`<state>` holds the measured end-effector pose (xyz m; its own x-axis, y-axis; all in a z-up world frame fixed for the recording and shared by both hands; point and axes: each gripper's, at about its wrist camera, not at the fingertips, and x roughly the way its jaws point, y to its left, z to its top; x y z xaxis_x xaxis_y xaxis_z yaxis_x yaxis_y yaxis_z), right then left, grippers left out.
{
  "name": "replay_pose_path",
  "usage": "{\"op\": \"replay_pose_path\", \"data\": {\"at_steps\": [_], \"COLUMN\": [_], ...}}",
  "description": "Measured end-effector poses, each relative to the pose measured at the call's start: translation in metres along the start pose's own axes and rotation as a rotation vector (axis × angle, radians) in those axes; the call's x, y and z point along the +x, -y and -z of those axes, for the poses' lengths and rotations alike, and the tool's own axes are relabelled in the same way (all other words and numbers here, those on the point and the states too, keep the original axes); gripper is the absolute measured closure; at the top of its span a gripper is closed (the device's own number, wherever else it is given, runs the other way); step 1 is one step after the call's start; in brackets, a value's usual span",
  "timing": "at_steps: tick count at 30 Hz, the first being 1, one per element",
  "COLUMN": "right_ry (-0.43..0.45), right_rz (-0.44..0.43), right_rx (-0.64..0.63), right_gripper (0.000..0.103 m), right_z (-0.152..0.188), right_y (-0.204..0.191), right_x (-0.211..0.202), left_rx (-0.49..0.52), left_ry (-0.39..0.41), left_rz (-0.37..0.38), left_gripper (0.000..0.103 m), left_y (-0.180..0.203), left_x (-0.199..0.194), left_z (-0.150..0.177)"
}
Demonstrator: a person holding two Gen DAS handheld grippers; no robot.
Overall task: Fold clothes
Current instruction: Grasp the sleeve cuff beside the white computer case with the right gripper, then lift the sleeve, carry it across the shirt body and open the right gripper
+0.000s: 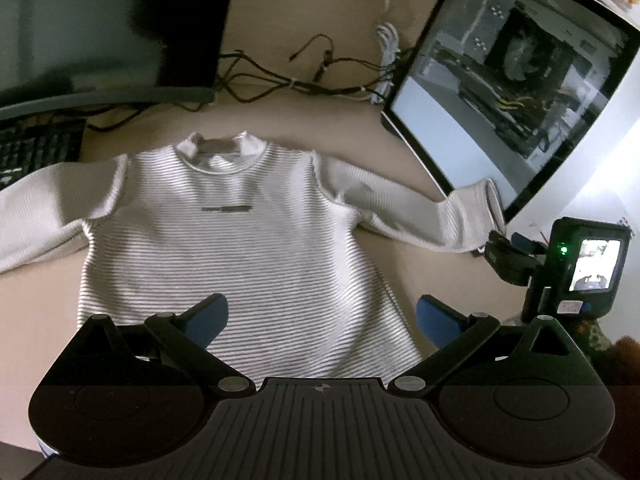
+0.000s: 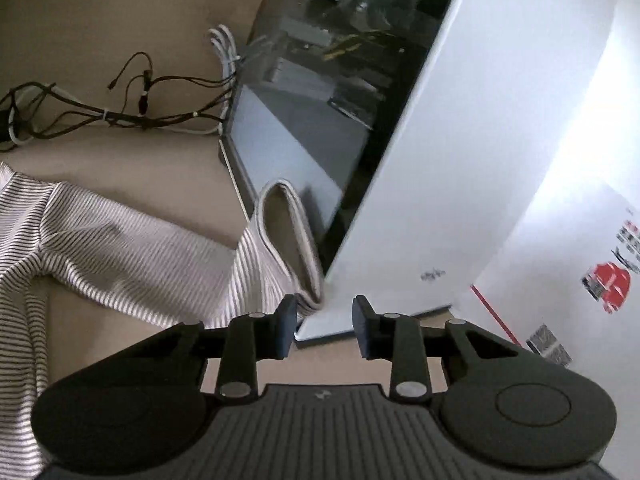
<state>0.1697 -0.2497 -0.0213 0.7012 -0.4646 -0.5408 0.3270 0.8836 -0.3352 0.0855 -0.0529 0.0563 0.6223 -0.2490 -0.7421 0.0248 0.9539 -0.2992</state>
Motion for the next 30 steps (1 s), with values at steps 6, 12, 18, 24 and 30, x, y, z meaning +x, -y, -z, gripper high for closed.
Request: {"op": "replay_pose_path", "data": {"at_steps": [6,12,18,24,30], "right_ry": [0.005,-0.005,0.091,0.203,0.325], "right_rz": [-0.042,-0.065,-0.118,-0.191,-0.287], "right_rx": [-0.032,-0.045,-0.054,-0.022,-0.049], "right_gripper": [0.076,0.092,0.093,0.093,0.093], "right_z": [-0.004,-0.007,-0.031,-0.076,-0.121], "right_y": [-0.017,-0.018,-0.019,-0.028,-0.057], "right_x": [0.004,0.017,-0.011,-0.041,-0.076], "left_rx": [-0.036,-0.051,-0.064,-0.100,-0.169], "left_ry": [0.002,0.011,0.010,0.029,0.056], "left_rz": [-0.027,-0.046,-0.039,-0.036,-0.037], "left_gripper": [0.001,0.001,0.001,0.001,0.001], "left_y": [-0.010,-0.017,-0.023,-0.034,-0.055], "left_x": [-0.003,-0.006,-0.006,-0.014,-0.026], "left_z": [0.000,-0.001,0.000,0.005,0.015]}}
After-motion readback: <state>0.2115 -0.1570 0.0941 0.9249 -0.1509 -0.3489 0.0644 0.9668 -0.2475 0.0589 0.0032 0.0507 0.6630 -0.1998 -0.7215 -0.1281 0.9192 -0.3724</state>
